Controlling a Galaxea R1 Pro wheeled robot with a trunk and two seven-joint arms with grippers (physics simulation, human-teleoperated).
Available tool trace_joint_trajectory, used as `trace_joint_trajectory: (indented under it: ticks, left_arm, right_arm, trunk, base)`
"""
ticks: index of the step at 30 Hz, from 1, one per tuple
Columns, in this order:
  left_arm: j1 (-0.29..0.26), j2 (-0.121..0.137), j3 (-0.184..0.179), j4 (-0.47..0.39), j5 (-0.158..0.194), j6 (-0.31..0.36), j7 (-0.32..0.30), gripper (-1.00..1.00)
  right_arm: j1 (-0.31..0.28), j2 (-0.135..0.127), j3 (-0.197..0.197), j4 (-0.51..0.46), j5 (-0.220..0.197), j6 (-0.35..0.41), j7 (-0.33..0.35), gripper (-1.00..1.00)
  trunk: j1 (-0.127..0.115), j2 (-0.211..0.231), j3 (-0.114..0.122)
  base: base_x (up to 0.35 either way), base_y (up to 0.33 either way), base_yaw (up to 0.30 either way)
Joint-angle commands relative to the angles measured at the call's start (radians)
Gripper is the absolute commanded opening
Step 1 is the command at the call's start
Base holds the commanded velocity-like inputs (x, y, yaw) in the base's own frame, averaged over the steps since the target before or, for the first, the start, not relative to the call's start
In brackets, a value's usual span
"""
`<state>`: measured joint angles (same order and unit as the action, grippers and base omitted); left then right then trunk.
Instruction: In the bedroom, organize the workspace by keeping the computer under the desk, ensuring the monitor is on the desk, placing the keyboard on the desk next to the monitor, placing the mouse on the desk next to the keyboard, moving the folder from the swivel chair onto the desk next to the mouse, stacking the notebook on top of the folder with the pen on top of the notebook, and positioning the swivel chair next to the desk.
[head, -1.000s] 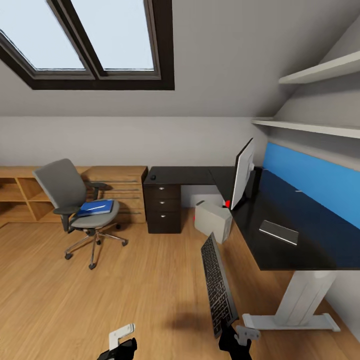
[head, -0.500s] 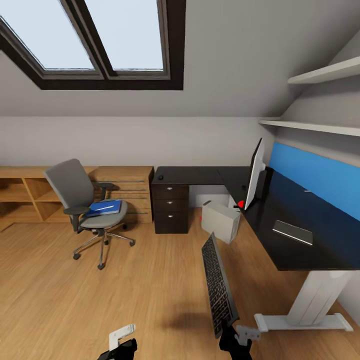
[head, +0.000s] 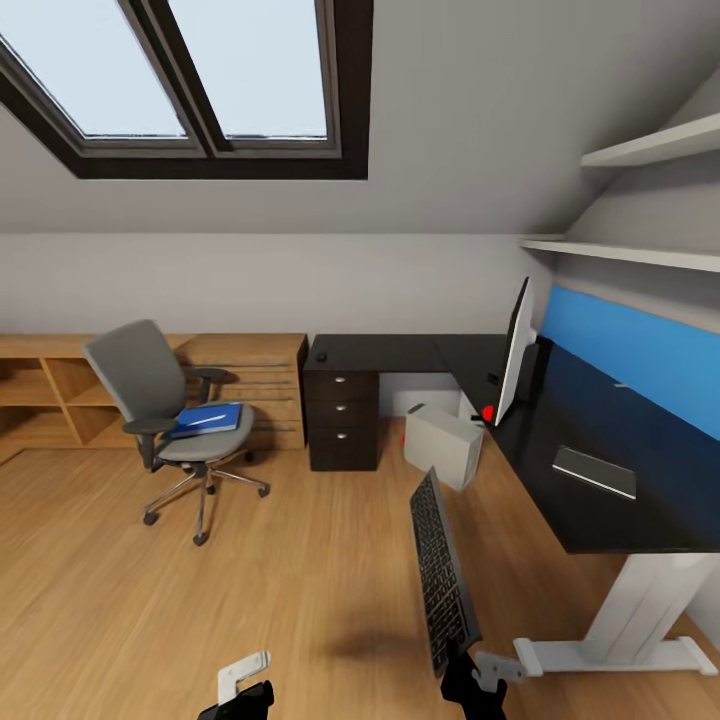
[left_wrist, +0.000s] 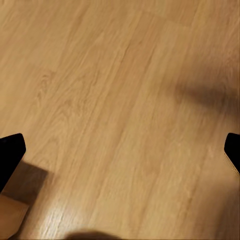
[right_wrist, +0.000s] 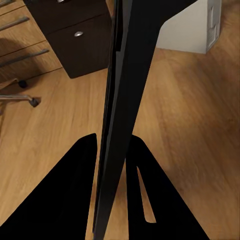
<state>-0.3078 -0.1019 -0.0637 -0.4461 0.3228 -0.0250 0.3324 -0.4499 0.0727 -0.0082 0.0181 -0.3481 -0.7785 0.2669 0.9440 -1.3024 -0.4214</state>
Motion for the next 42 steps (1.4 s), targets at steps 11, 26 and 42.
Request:
trace_joint_trajectory:
  ticks: [11,26,42]
  left_arm:
    - [-0.001,0.001,-0.007,0.0,0.01,-0.003,0.007,1.0]
    - [-0.001,0.001,-0.007,0.004,0.009,-0.015,0.007,1.0]
    - [-0.001,0.001,-0.007,0.009,0.009,-0.02,0.007,1.0]
  right_arm:
    - [-0.001,0.001,-0.001,0.002,-0.011,-0.002,0.002,-1.0]
    - [-0.001,0.002,0.0,0.0,-0.009,-0.004,0.002,-1.0]
    - [-0.001,0.003,0.0,0.0,-0.008,-0.003,0.002,-1.0]
  trunk:
    - [0.001,-0.001,-0.001]
    - [0.001,-0.001,-0.001]
    - [0.001,-0.001,-0.001]
  base:
    - [0.322,0.0,0.0]
    - [0.33,0.0,0.0]
    - [0.326,0.0,0.0]
